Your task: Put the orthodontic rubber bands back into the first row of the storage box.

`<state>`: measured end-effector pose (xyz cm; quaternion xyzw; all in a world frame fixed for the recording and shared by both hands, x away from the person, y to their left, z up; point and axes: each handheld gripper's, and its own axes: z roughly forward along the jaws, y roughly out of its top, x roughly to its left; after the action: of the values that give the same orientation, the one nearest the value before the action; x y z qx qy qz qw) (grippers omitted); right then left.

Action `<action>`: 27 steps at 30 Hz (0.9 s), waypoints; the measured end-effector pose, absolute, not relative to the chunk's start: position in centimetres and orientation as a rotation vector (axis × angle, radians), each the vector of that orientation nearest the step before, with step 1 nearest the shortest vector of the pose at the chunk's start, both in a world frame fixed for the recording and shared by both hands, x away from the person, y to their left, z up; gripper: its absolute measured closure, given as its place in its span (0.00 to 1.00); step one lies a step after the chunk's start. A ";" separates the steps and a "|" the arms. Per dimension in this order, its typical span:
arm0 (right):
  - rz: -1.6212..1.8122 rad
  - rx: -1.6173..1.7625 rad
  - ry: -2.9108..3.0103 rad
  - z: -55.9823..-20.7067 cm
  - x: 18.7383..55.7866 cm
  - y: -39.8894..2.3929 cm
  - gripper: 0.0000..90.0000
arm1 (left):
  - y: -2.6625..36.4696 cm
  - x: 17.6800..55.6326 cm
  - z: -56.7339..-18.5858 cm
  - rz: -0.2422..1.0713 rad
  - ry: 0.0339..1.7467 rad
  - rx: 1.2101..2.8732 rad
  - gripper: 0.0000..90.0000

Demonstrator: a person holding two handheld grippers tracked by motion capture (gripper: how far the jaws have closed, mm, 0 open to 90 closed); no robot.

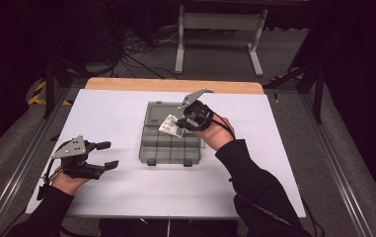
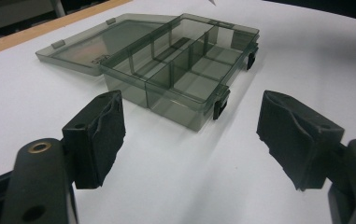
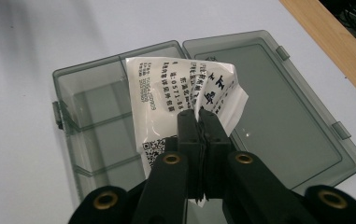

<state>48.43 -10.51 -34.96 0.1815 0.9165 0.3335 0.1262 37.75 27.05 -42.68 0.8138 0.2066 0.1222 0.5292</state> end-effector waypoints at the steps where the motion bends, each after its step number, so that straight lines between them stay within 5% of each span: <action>1: 0.970 0.534 2.669 -35.1 48.6 -10.5 0.99 | 27.1 37.8 -42.7 0.292 0.493 1.943 0.27; 27: 0.913 0.601 2.722 -39.2 50.2 -9.9 0.99 | 27.0 37.8 -42.7 0.290 0.495 1.941 0.27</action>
<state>50.23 -9.87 -39.16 0.2037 0.9229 0.3096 0.1042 37.76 27.04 -42.71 0.8130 0.2074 0.1216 0.5302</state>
